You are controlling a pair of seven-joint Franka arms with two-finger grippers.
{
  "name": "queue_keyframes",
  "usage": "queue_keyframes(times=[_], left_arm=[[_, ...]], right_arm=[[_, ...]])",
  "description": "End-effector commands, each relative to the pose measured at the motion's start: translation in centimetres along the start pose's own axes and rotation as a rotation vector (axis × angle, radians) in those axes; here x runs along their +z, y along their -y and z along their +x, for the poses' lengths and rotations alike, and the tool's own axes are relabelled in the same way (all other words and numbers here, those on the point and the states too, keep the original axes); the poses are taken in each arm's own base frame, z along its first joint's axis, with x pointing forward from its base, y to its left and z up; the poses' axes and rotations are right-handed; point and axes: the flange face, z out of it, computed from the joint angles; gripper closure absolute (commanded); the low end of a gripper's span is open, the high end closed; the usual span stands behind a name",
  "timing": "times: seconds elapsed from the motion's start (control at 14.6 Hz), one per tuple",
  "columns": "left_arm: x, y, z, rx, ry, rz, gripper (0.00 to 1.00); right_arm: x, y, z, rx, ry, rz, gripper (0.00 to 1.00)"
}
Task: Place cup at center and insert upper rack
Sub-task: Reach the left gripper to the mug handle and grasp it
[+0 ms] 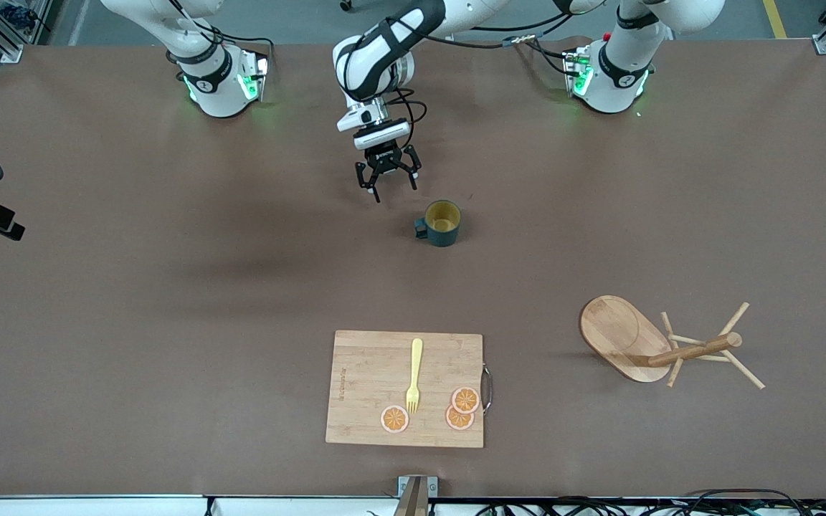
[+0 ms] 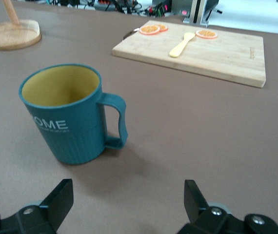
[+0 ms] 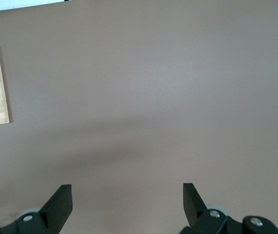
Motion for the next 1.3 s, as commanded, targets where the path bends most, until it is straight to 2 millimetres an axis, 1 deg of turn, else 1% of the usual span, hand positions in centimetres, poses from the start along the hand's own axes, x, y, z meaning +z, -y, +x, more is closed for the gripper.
queue_keyframes(times=[0.0, 0.14, 0.21, 0.34, 0.48, 0.62, 0.75, 0.89, 1.03, 1.1, 1.16, 1.23], left_arm=[[1.0, -0.5, 0.0, 0.000, -0.070, -0.020, 0.00], [2.9, -0.3, 0.0, 0.009, -0.133, -0.029, 0.01], [3.4, -0.2, -0.4, 0.001, -0.147, -0.036, 0.03], [3.8, -0.5, -0.5, 0.001, -0.166, -0.054, 0.10], [4.9, -0.3, -1.2, 0.021, -0.182, -0.058, 0.13], [5.2, -0.2, -1.4, 0.035, -0.185, -0.054, 0.16], [6.2, -0.2, -0.9, 0.099, -0.202, -0.041, 0.17], [6.6, -0.1, -0.8, 0.171, -0.209, -0.028, 0.17], [7.1, -0.5, -0.8, 0.171, -0.210, -0.025, 0.17], [7.8, -0.8, -0.6, 0.163, -0.218, -0.017, 0.17], [8.3, -1.0, -0.8, 0.159, -0.220, -0.015, 0.17], [8.4, -1.4, -0.5, 0.149, -0.221, -0.015, 0.17]], right_arm=[[0.8, -0.1, -3.9, -0.014, -0.022, 0.005, 0.00], [0.9, 0.4, -3.9, -0.022, -0.022, 0.004, 0.00], [0.8, 0.4, -4.0, -0.022, -0.019, 0.006, 0.00], [0.8, 0.1, -4.0, -0.019, -0.016, 0.004, 0.00], [0.7, 0.1, -4.0, -0.028, -0.014, -0.001, 0.00], [0.2, 0.1, -4.0, -0.053, -0.010, -0.001, 0.00], [0.2, 0.1, -4.0, -0.059, -0.002, 0.000, 0.00], [0.3, 0.2, -3.9, -0.062, -0.002, 0.000, 0.00], [0.3, 0.2, -3.9, -0.062, -0.005, 0.000, 0.00], [0.1, 0.3, -3.9, -0.064, -0.008, 0.000, 0.00], [0.0, 0.3, -3.9, -0.064, -0.010, 0.000, 0.00], [0.0, 0.3, -3.9, -0.065, -0.011, 0.000, 0.00]])
